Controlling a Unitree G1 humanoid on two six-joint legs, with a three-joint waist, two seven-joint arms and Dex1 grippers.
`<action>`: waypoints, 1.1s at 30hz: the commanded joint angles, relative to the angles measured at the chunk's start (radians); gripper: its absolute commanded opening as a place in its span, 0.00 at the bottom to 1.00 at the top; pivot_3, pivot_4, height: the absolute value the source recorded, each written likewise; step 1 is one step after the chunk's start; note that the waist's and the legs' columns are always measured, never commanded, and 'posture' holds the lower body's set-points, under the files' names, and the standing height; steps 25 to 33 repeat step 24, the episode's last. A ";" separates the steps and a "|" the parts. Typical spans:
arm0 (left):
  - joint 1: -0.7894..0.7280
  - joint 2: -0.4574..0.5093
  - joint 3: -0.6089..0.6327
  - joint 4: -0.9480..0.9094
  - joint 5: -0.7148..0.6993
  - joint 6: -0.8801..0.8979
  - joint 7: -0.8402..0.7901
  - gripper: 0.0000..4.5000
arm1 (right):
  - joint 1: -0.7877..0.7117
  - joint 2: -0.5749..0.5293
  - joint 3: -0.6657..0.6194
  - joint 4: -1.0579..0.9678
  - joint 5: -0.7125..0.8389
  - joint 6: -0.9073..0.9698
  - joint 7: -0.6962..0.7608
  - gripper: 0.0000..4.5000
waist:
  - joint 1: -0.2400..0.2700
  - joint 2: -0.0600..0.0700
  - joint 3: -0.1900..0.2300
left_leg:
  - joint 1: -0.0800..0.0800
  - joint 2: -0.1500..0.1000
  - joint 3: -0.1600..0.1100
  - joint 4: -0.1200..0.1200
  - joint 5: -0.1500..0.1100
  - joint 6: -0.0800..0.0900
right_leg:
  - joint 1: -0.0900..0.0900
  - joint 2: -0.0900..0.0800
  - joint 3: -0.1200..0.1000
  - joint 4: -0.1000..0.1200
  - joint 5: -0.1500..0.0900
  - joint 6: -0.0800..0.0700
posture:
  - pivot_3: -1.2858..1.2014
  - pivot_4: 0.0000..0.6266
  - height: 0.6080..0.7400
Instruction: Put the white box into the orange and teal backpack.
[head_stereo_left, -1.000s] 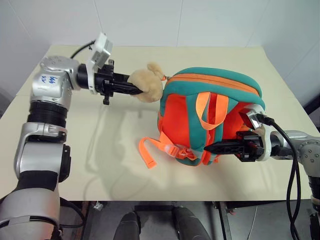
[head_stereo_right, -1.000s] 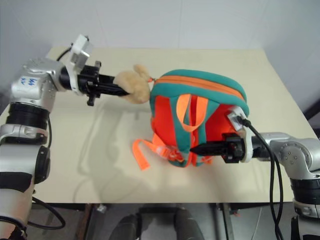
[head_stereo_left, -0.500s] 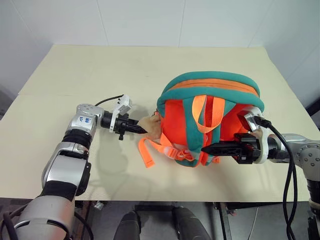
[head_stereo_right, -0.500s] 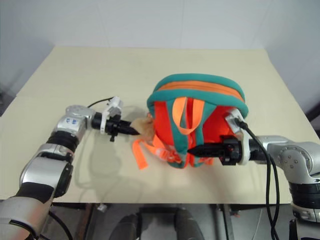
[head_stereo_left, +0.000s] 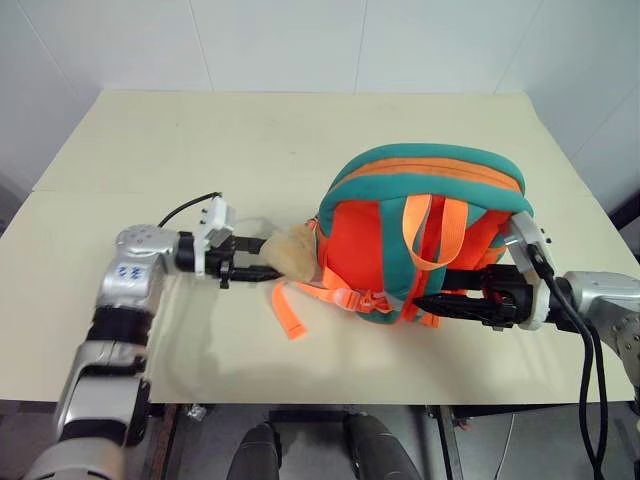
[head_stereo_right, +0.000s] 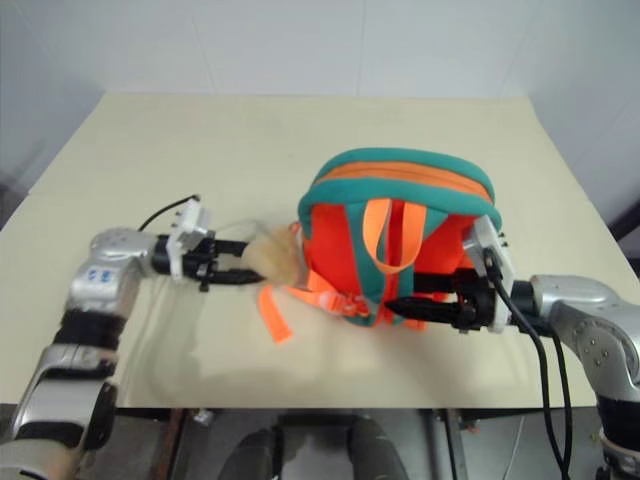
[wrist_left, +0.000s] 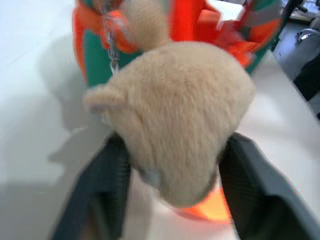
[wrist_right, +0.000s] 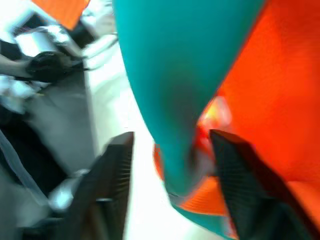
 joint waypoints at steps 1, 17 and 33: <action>0.107 0.037 0.050 -0.210 -0.082 0.100 0.051 0.85 | 0.075 -0.024 -0.112 -0.064 -0.041 -0.096 0.002 0.84 | 0.002 0.000 0.000 | 0.000 0.000 0.000 0.000 0.000 0.000 | 0.000 0.000 0.000 0.000 0.000 0.000 | 0.52 0.24 1.00; 0.290 0.073 0.169 -0.203 -0.086 -0.169 0.164 1.00 | 0.355 -0.079 -0.327 0.106 -0.279 -0.431 0.108 0.99 | 0.001 0.000 0.000 | 0.009 0.000 0.005 0.001 0.001 0.002 | 0.015 -0.001 0.003 -0.016 -0.001 -0.009 | 0.52 0.24 1.00; 0.259 0.103 0.172 -0.202 -0.115 -0.155 0.117 1.00 | 0.319 -0.095 -0.293 0.216 -0.325 -0.517 0.135 0.99 | -0.004 0.000 0.000 | 0.009 0.000 0.008 -0.002 0.001 0.003 | 0.016 0.000 0.006 -0.022 0.007 0.002 | 0.52 0.24 1.00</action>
